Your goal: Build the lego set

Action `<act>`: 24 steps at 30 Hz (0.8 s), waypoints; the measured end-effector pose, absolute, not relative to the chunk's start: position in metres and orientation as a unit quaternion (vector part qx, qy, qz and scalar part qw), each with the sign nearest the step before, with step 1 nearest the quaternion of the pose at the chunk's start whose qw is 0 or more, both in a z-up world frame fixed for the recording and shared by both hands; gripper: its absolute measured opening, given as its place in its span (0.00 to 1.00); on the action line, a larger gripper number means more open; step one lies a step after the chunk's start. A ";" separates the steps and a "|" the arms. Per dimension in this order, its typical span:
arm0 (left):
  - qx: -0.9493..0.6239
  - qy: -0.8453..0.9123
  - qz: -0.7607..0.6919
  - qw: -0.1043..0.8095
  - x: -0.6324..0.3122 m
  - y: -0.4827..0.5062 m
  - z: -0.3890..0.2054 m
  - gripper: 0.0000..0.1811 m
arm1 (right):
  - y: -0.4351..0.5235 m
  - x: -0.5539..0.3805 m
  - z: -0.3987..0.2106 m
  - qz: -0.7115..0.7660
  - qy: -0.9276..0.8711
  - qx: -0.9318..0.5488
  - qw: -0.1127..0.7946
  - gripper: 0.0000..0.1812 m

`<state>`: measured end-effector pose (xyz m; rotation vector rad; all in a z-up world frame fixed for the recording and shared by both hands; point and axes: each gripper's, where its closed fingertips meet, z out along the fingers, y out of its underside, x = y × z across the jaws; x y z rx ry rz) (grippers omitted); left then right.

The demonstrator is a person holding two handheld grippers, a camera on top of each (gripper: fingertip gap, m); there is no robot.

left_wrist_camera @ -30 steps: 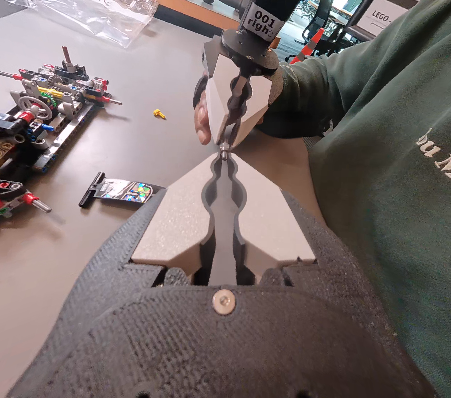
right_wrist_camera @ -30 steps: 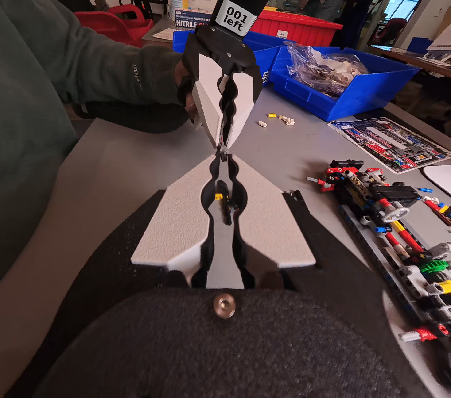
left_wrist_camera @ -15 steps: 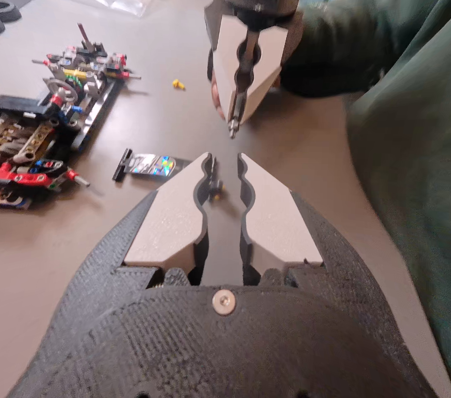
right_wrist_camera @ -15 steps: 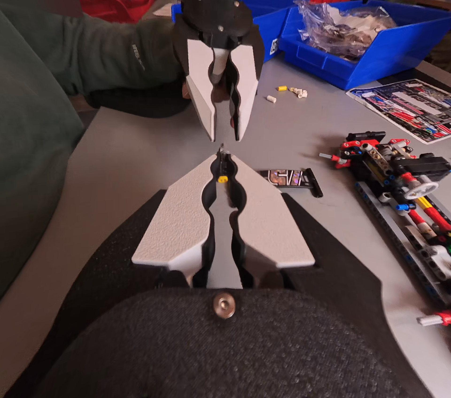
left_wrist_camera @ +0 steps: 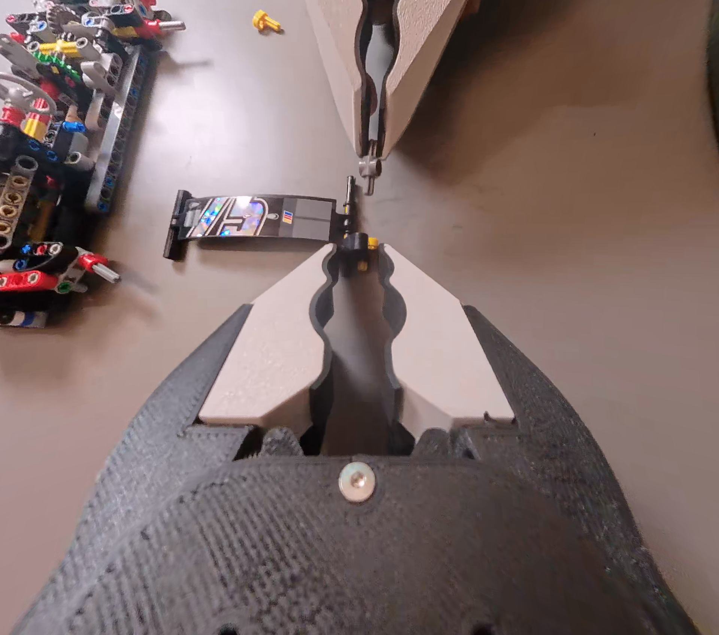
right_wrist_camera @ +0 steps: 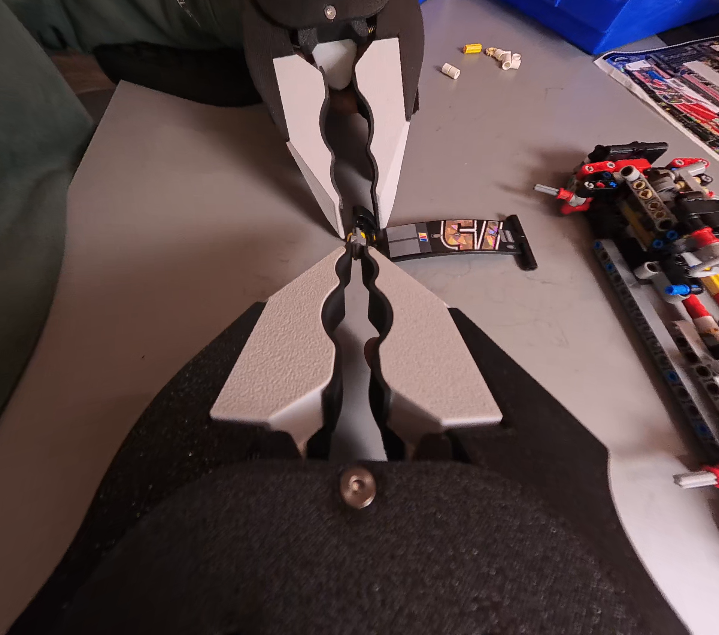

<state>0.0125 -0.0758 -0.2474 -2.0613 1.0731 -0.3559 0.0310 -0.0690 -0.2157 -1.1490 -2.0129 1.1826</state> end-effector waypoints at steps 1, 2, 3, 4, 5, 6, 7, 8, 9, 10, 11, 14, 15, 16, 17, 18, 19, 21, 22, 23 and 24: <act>-0.807 0.423 -0.139 0.388 0.012 -0.075 -0.247 0.09 | -0.069 0.031 -0.216 0.437 -0.746 -0.427 0.265 0.00; -0.804 0.422 -0.139 0.395 0.013 -0.074 -0.246 0.09 | -0.069 0.031 -0.217 0.437 -0.746 -0.427 0.264 0.00; -0.799 0.420 -0.149 0.405 0.014 -0.073 -0.242 0.08 | -0.069 0.031 -0.216 0.439 -0.745 -0.427 0.264 0.01; -0.793 0.414 -0.164 0.416 0.016 -0.073 -0.237 0.08 | -0.069 0.032 -0.215 0.441 -0.744 -0.427 0.263 0.00; -0.788 0.406 -0.176 0.427 0.018 -0.071 -0.231 0.07 | -0.069 0.032 -0.214 0.444 -0.743 -0.428 0.261 0.00; -0.783 0.401 -0.186 0.438 0.018 -0.071 -0.226 0.07 | -0.069 0.032 -0.212 0.448 -0.739 -0.429 0.261 0.00; -0.779 0.395 -0.195 0.445 0.018 -0.070 -0.222 0.07 | -0.069 0.031 -0.210 0.453 -0.735 -0.431 0.261 0.00; -0.777 0.389 -0.203 0.451 0.019 -0.070 -0.219 0.07 | -0.068 0.031 -0.209 0.457 -0.732 -0.433 0.260 0.00; -0.776 0.384 -0.213 0.453 0.019 -0.070 -0.217 0.07 | -0.068 0.032 -0.208 0.461 -0.730 -0.434 0.259 0.00; -0.774 0.381 -0.221 0.455 0.019 -0.070 -0.216 0.07 | -0.068 0.032 -0.207 0.464 -0.727 -0.434 0.258 0.00; -0.773 0.380 -0.224 0.457 0.020 -0.070 -0.215 0.07 | -0.068 0.032 -0.206 0.468 -0.725 -0.436 0.256 0.00; -0.769 0.379 -0.232 0.459 0.022 -0.070 -0.213 0.07 | -0.067 0.032 -0.203 0.476 -0.719 -0.440 0.251 0.00; -0.768 0.378 -0.235 0.460 0.023 -0.071 -0.212 0.07 | -0.067 0.032 -0.203 0.477 -0.718 -0.440 0.250 0.00; -0.768 0.377 -0.237 0.461 0.024 -0.070 -0.211 0.07 | -0.068 0.032 -0.202 0.482 -0.716 -0.440 0.248 0.00; -0.767 0.376 -0.237 0.462 0.024 -0.070 -0.211 0.07 | -0.068 0.032 -0.202 0.484 -0.714 -0.442 0.246 0.00; -0.767 0.375 -0.238 0.464 0.024 -0.070 -0.210 0.07 | -0.067 0.032 -0.202 0.486 -0.713 -0.443 0.244 0.00; -0.766 0.373 -0.241 0.464 0.025 -0.070 -0.209 0.07 | -0.067 0.032 -0.201 0.488 -0.711 -0.444 0.242 0.00; -0.764 0.370 -0.249 0.466 0.025 -0.070 -0.208 0.07 | -0.068 0.033 -0.200 0.493 -0.709 -0.446 0.237 0.00; -0.764 0.368 -0.252 0.467 0.025 -0.070 -0.207 0.07 | -0.067 0.033 -0.200 0.494 -0.708 -0.447 0.236 0.00; -0.763 0.367 -0.255 0.467 0.025 -0.070 -0.206 0.07 | -0.067 0.033 -0.200 0.493 -0.708 -0.447 0.235 0.00; -0.763 0.366 -0.257 0.467 0.025 -0.070 -0.206 0.07 | -0.067 0.033 -0.200 0.492 -0.709 -0.448 0.235 0.00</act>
